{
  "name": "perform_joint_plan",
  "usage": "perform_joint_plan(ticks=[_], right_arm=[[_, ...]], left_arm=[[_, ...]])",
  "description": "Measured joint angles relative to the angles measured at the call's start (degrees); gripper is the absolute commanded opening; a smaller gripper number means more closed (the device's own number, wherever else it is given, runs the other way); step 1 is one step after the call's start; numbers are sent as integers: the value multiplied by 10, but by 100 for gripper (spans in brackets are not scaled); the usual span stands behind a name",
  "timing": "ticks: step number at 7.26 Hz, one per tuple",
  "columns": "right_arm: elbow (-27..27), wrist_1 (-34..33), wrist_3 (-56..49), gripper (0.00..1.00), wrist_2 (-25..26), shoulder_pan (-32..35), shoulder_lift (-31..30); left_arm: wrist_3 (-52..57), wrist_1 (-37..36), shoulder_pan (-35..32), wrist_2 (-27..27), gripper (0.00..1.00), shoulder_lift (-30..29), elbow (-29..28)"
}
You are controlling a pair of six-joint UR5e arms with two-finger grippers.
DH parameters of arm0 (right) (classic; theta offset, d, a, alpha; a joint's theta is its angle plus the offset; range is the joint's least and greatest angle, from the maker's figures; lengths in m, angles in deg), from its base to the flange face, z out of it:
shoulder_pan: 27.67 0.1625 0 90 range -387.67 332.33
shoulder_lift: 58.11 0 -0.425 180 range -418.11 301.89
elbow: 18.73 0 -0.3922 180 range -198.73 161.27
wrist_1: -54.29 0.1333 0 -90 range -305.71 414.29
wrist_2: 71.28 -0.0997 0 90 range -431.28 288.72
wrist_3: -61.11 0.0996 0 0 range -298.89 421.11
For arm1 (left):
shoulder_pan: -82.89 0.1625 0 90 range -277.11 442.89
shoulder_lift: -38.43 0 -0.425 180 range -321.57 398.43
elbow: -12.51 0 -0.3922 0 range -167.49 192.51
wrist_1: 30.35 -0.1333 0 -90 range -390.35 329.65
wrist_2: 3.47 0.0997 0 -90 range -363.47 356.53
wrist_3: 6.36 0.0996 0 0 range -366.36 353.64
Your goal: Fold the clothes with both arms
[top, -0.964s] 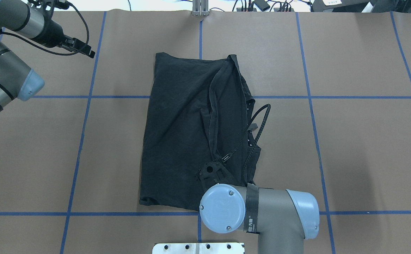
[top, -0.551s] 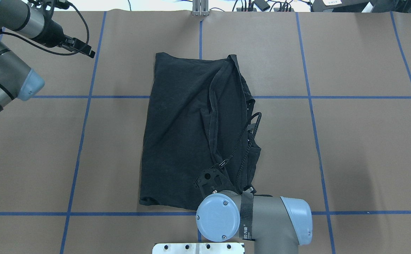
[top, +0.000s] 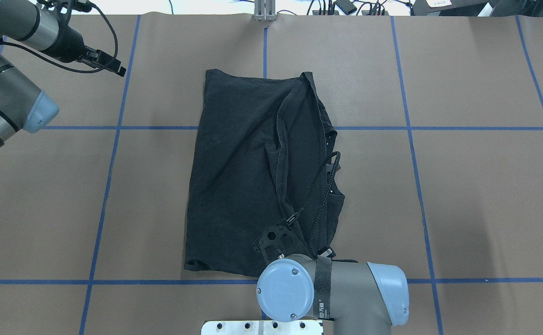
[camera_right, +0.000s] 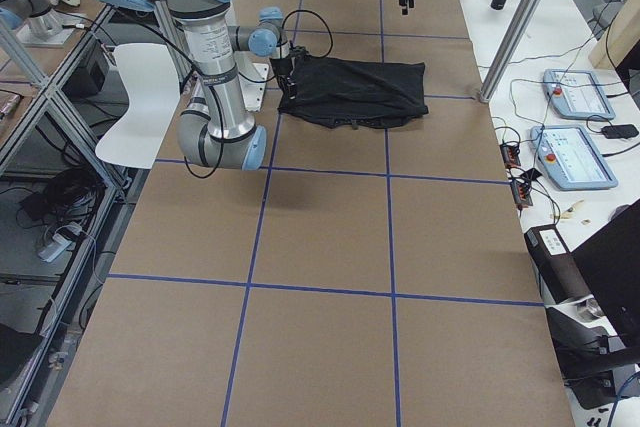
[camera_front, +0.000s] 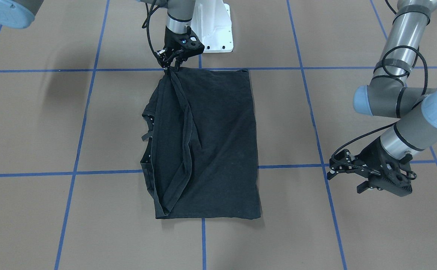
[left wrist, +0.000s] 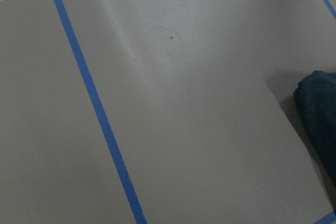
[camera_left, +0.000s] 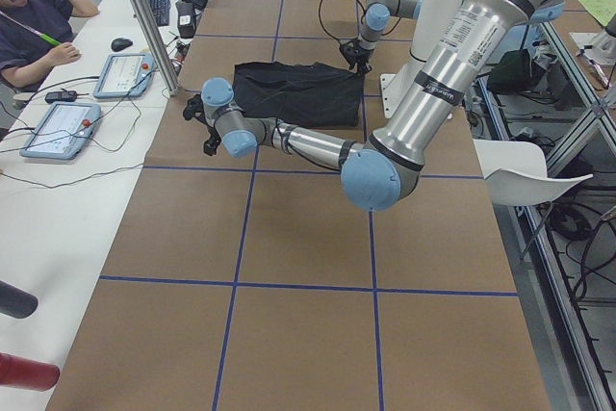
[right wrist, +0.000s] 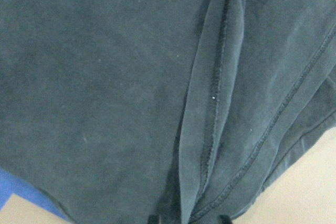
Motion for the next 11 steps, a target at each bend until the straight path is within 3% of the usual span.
perform_joint_plan(ticks=[2, 3, 5, 11], right_arm=[[8, 1, 0, 37, 0, 0, 1], [12, 1, 0, 28, 0, 0, 1], [13, 1, -1, 0, -1, 1, 3], [-29, -5, 12, 0, -11, 14, -19]], left_arm=[[0, 0, 0, 0, 100, 0, 0], [0, 0, 1, 0, 100, 0, 0], [0, 0, 1, 0, 100, 0, 0], [0, 0, 1, 0, 100, 0, 1]])
